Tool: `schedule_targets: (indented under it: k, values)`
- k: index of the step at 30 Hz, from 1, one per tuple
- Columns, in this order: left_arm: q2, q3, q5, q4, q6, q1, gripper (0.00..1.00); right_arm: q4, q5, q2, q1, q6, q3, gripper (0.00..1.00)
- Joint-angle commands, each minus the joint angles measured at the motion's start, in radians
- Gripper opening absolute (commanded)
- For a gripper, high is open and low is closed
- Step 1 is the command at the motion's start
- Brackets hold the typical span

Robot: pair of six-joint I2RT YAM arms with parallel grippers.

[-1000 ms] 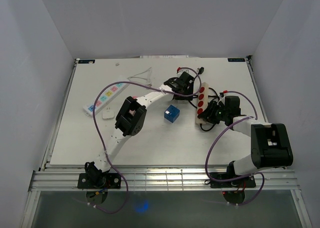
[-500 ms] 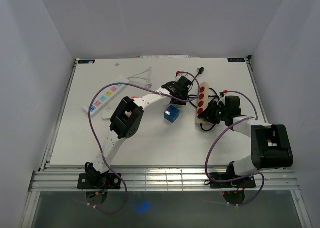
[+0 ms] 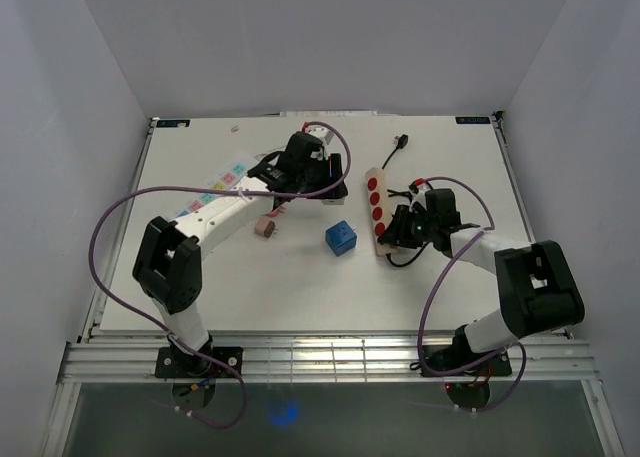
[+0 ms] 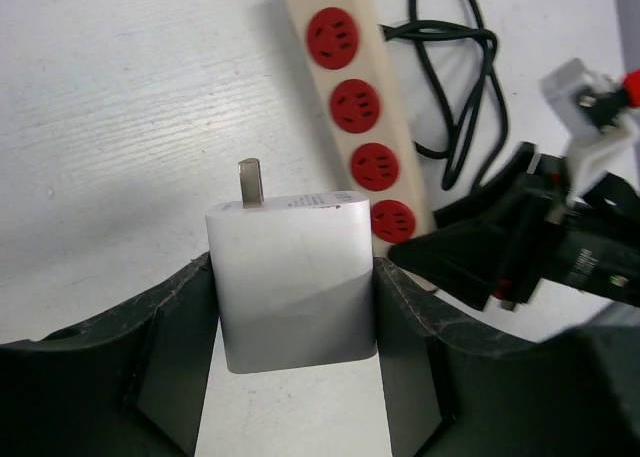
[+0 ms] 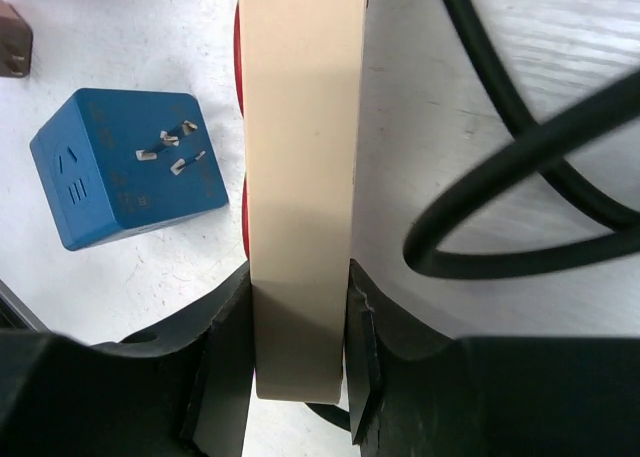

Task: Insert the plug
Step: Adjust the socket at the center of the board.

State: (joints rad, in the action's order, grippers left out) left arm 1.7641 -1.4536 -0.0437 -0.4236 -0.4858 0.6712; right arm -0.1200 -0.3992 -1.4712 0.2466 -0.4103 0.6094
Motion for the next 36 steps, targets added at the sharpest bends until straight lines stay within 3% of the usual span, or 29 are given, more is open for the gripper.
schedule_targets:
  k: [1, 9, 12, 13, 15, 16, 18, 19, 25, 29, 36]
  values:
    - [-0.084, 0.065, -0.192, 0.071, -0.042, -0.012, 0.40, -0.017, -0.038, -0.037, 0.039, 0.045, 0.064, 0.08]
    - [-0.128, 0.197, -0.531, 0.218, -0.118, -0.050, 0.43, 0.025, -0.015, -0.052, 0.082, 0.056, 0.070, 0.10]
    - [-0.100, 0.232, -0.652, 0.320, -0.172, -0.076, 0.42, 0.042, 0.022, -0.043, 0.082, 0.051, 0.062, 0.31]
    - [-0.092, 0.240, -0.669, 0.342, -0.209, -0.081, 0.42, 0.046, 0.034, -0.040, 0.082, 0.051, 0.064, 0.49]
    - [-0.080, 0.246, -0.691, 0.384, -0.229, -0.091, 0.42, 0.048, 0.055, -0.015, 0.083, 0.053, 0.064, 0.57]
    - [-0.077, 0.255, -0.703, 0.396, -0.244, -0.094, 0.42, 0.051, 0.068, -0.002, 0.082, 0.057, 0.064, 0.77]
    - [-0.078, 0.263, -0.702, 0.414, -0.250, -0.099, 0.43, 0.036, 0.059, 0.049, 0.082, 0.068, 0.041, 0.96]
    - [-0.084, 0.272, -0.688, 0.416, -0.254, -0.101, 0.43, 0.011, 0.057, 0.067, 0.083, 0.071, 0.030, 0.90]
    - [-0.092, 0.315, -0.720, 0.491, -0.312, -0.130, 0.44, -0.117, 0.008, 0.241, 0.083, 0.102, -0.077, 0.94]
    - [-0.080, 0.351, -0.777, 0.563, -0.382, -0.150, 0.44, -0.334, -0.093, 0.353, 0.085, 0.094, -0.187, 0.97]
    - [-0.083, 0.375, -0.832, 0.595, -0.428, -0.148, 0.44, -0.493, -0.060, 0.479, 0.161, 0.142, -0.257, 0.93]
